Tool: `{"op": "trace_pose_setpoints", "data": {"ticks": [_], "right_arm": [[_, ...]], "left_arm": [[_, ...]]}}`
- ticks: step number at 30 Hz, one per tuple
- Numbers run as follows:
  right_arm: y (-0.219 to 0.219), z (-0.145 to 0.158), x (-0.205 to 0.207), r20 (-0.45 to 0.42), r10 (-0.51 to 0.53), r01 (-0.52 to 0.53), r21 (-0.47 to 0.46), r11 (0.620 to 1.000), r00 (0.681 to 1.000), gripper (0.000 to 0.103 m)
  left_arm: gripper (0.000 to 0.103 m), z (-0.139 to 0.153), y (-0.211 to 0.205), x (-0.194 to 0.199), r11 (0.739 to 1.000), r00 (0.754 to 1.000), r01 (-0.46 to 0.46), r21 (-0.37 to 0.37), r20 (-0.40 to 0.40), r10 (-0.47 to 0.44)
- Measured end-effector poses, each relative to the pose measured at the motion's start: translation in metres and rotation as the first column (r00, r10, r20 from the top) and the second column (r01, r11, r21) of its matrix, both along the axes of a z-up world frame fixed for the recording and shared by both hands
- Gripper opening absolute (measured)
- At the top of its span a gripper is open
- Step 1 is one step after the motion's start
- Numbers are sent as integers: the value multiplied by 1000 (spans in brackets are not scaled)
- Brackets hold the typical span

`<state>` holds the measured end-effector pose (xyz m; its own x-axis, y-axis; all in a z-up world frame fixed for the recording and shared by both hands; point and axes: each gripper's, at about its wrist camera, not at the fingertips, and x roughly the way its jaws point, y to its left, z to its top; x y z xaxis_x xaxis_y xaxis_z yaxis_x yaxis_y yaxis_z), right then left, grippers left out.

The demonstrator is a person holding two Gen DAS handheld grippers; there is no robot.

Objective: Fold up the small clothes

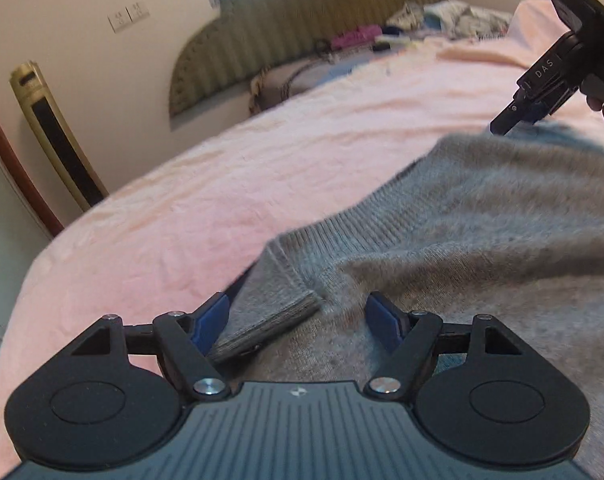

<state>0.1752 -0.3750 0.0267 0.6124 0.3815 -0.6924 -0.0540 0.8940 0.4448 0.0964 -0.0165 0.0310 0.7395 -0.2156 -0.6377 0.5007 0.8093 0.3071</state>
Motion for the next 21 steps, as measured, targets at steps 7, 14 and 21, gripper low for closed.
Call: {"op": "trace_pose_setpoints", "data": {"ticks": [7, 14, 21], "right_arm": [[2, 13, -14, 99, 34, -31, -31, 999, 995, 12], [-34, 8, -20, 74, -45, 40, 59, 997, 996, 9], [-30, -3, -23, 48, -62, 54, 151, 987, 997, 51]], "left_arm": [[6, 18, 32, 26, 964, 989, -121, -235, -110, 98], [6, 2, 67, 61, 900, 943, -303, -313, -237, 235], [58, 7, 61, 36, 935, 972, -196, -297, -187, 144]]}}
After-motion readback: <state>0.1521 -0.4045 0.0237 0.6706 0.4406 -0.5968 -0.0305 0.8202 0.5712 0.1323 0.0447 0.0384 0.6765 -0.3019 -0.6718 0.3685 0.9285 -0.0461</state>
